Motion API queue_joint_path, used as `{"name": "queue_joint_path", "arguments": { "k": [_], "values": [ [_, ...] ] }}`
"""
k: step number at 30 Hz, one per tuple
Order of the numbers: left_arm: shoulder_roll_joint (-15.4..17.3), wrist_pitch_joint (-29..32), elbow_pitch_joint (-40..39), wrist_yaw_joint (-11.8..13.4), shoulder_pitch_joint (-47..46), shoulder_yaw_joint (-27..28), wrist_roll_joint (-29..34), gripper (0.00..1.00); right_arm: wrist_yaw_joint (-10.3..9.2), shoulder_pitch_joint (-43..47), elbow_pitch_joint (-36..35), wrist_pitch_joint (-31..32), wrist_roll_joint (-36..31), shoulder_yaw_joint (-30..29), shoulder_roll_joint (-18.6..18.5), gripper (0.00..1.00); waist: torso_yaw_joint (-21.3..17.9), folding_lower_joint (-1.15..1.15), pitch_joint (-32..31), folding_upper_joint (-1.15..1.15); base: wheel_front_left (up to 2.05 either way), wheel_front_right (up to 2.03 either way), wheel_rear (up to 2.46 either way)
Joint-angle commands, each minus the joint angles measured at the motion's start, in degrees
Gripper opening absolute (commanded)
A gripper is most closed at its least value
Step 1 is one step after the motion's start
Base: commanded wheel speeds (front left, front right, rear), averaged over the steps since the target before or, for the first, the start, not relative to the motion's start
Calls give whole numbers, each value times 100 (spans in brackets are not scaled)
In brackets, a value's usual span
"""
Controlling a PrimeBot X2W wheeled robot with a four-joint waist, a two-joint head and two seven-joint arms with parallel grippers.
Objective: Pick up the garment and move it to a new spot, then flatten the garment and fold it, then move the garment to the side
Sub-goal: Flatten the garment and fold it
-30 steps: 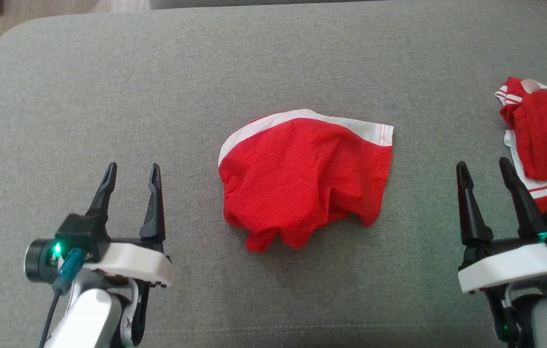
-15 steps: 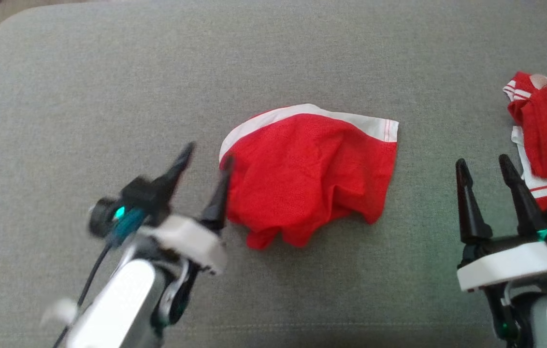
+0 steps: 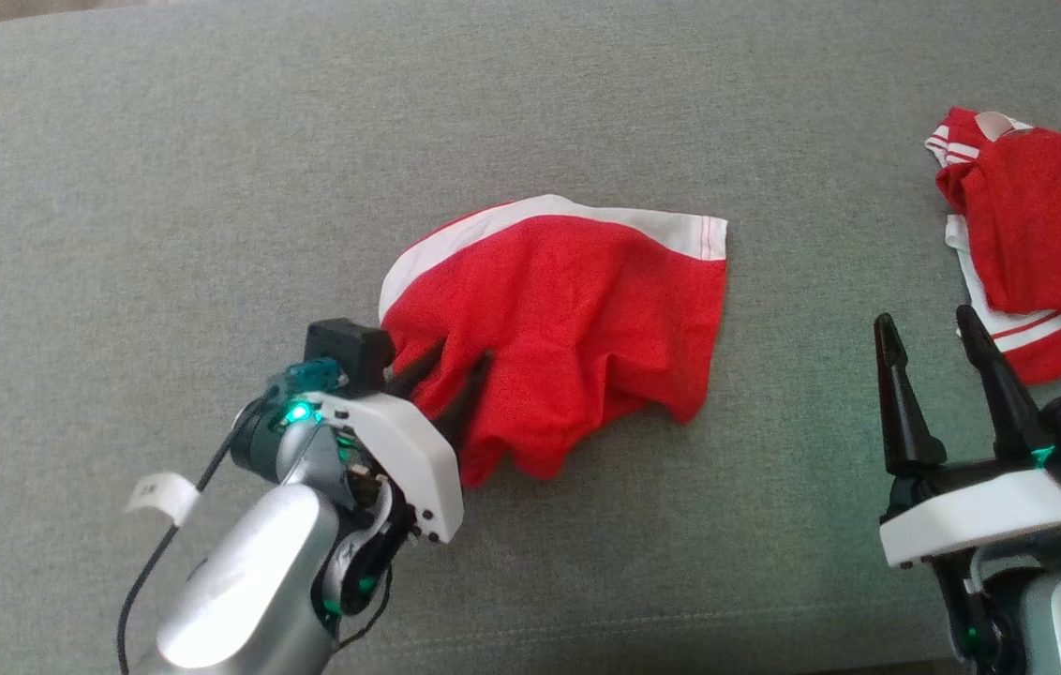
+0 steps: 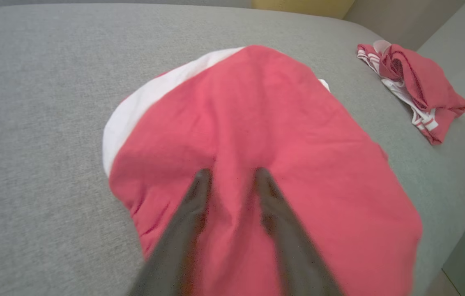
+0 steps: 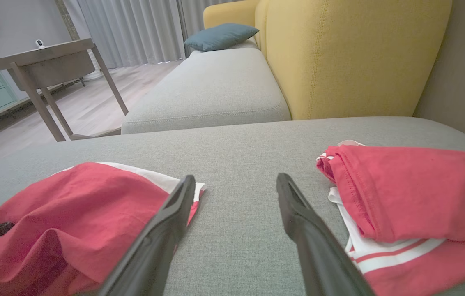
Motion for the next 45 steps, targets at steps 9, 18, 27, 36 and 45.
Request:
{"name": "queue_joint_path", "arguments": {
  "k": [9, 18, 27, 36, 45],
  "values": [
    [335, -219, -696, -195, -506, -684, 1131, 0, 37, -165, -147, -58, 38, 72, -46, 100, 103, 0, -30, 0, 0, 0, 0],
    [268, 300, -440, -676, -361, -2052, 1882, 0, 37, -167, -145, 21, 57, 120, -57, 100, 184, 0, -46, 0, 0, 0, 0],
    [134, -13, 214, -552, -368, -2100, 1921, 100, 37, -172, -165, 42, 70, 104, -55, 100, 171, 0, -15, 0, 0, 0, 0],
    [37, -937, -218, -276, -296, -1914, 1892, 100, 37, -155, -187, 32, 52, 19, -36, 100, 291, 0, -13, 0, 0, 0, 0],
    [199, -1404, -1075, 222, -89, -1508, 1813, 100, 37, -142, -214, 51, 33, 8, -19, 100, 408, 0, -53, 0, 0, 0, 0]
  ]
}}
